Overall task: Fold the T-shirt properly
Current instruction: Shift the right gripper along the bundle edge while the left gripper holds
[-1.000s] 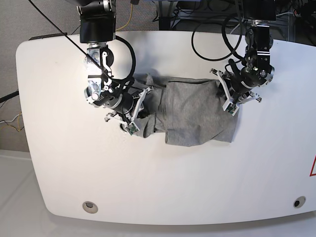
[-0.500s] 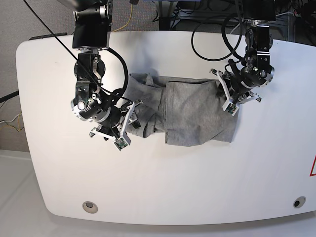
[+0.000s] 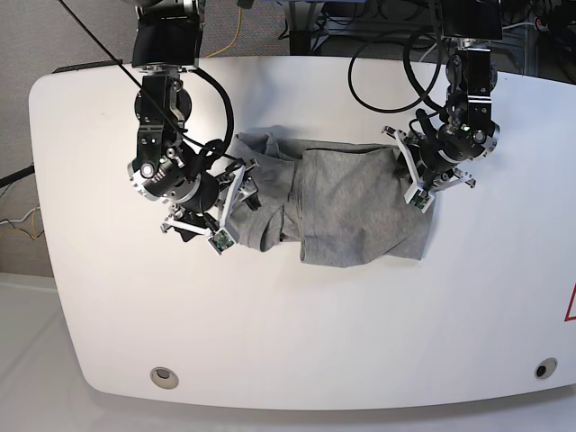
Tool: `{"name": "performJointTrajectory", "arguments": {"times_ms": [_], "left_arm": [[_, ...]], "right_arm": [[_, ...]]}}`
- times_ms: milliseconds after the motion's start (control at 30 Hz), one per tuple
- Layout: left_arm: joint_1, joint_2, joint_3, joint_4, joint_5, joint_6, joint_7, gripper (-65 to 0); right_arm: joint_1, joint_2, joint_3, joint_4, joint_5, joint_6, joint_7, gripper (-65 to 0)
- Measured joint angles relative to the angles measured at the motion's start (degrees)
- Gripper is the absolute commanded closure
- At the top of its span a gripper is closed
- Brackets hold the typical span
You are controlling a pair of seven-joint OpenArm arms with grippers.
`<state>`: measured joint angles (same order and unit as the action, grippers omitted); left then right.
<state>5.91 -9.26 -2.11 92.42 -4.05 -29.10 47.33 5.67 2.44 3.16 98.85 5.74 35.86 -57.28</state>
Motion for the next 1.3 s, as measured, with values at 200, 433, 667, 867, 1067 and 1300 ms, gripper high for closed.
{"name": "performJointTrajectory", "arguments": {"times_ms": [200, 433, 667, 867, 1067, 1300], "left_arm": [[-0.2, -0.1, 1.8, 0.0, 0.3, 0.2, -0.1, -14.1], [-0.2, 0.0, 2.3, 0.0, 0.3, 0.2, -0.2, -14.1], [-0.2, 0.0, 2.3, 0.0, 0.2, 0.2, -0.3, -14.1], [-0.2, 0.0, 2.3, 0.0, 0.2, 0.2, -0.3, -14.1], [-0.2, 0.0, 2.3, 0.0, 0.2, 0.2, -0.3, -14.1], [-0.2, 0.0, 2.3, 0.0, 0.2, 0.2, -0.3, -14.1]], "right_arm": [[-1.0, 1.2, 0.0, 0.1, 0.0, -0.1, 0.2, -43.1], [-2.8, 1.5, 0.2, 0.1, 0.0, -0.5, 0.0, -43.5], [-4.9, 1.2, 0.2, 1.1, 0.5, -0.4, -0.7, -43.6], [-5.6, 1.2, 0.1, 3.8, 0.2, -0.5, -3.6, -43.6], [-5.6, 0.7, -0.1, 5.1, 0.4, -0.4, -4.7, -43.7], [-7.3, -1.3, -0.2, 5.1, 0.4, -0.4, -5.4, -43.7]]}}
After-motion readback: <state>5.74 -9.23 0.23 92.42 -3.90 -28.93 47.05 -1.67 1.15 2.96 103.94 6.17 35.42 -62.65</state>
